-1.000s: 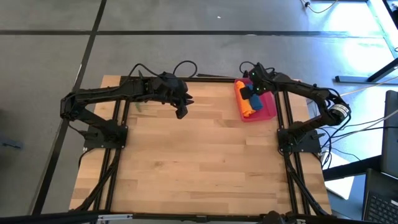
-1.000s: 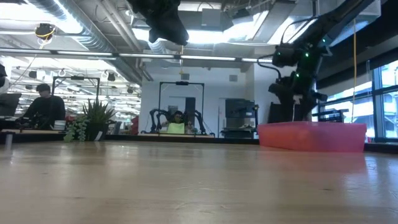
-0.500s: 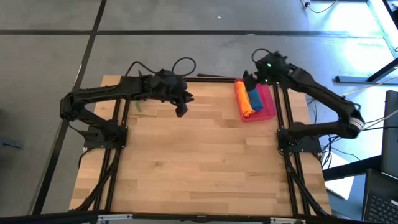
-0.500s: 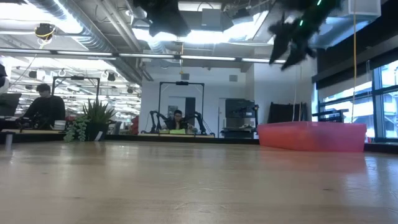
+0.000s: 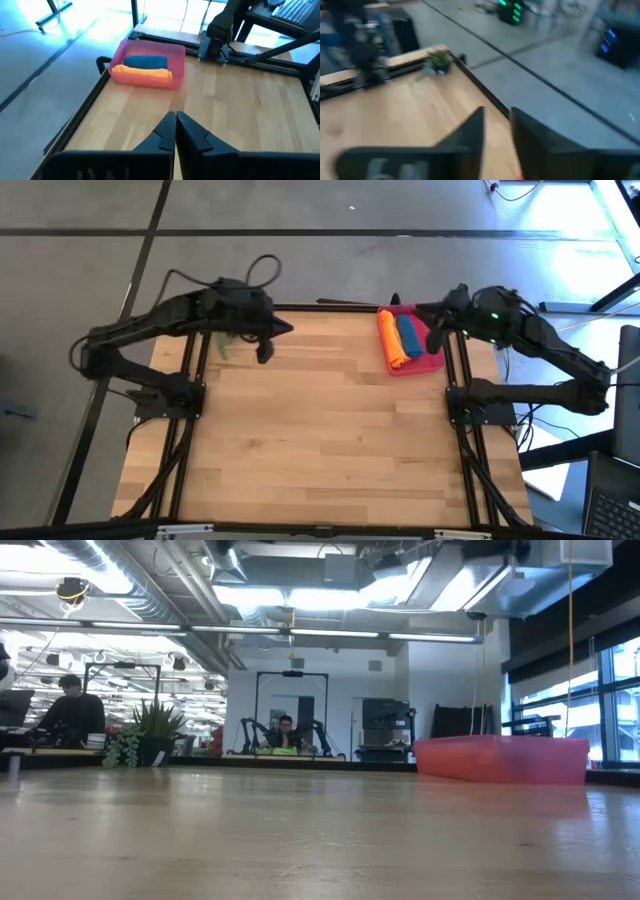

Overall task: Roll microfiber towels into tight, uniform cylinder then place into a basket
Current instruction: Return to Home Position

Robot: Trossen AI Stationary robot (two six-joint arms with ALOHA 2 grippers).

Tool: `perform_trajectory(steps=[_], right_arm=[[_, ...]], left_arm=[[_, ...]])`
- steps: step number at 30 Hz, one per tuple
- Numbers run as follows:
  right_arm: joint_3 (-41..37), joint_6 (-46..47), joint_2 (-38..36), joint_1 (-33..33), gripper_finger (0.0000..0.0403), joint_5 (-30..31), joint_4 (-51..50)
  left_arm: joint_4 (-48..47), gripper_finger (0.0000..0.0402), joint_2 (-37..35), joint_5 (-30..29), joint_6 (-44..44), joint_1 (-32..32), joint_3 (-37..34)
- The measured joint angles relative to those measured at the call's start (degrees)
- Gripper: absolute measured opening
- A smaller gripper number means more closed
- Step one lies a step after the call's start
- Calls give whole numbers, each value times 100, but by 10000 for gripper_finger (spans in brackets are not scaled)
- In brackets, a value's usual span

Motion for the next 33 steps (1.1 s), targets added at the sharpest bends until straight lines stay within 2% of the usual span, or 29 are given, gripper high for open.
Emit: perform_trajectory(steps=[2,4,8,15,22,29,33], right_arm=[[0,-184,-193,243,40,-98,-36],[-95,-392,-360,454,12,-322,18],[-681,-331,-750,779,15,-755,529],[-2241,152,-1490,1065,7,-1679,1972],[-3480,351,-2080,1252,7,-2437,3089],[-4558,306,-2673,1281,12,-2499,3953],[-5160,322,-2970,1281,8,-2501,4432]], left_arm=[[36,2,-334,-19,-5,0,-214],[198,1,-702,-27,-56,0,-537],[960,1,-1440,-1,-199,-22,-1456],[2571,1,-2651,307,-246,-59,-3297],[3572,0,-3720,463,-917,-59,-4934],[4936,0,-4734,1014,-1347,-59,-6381],[5089,1,-5300,1068,-1377,-59,-6962]])
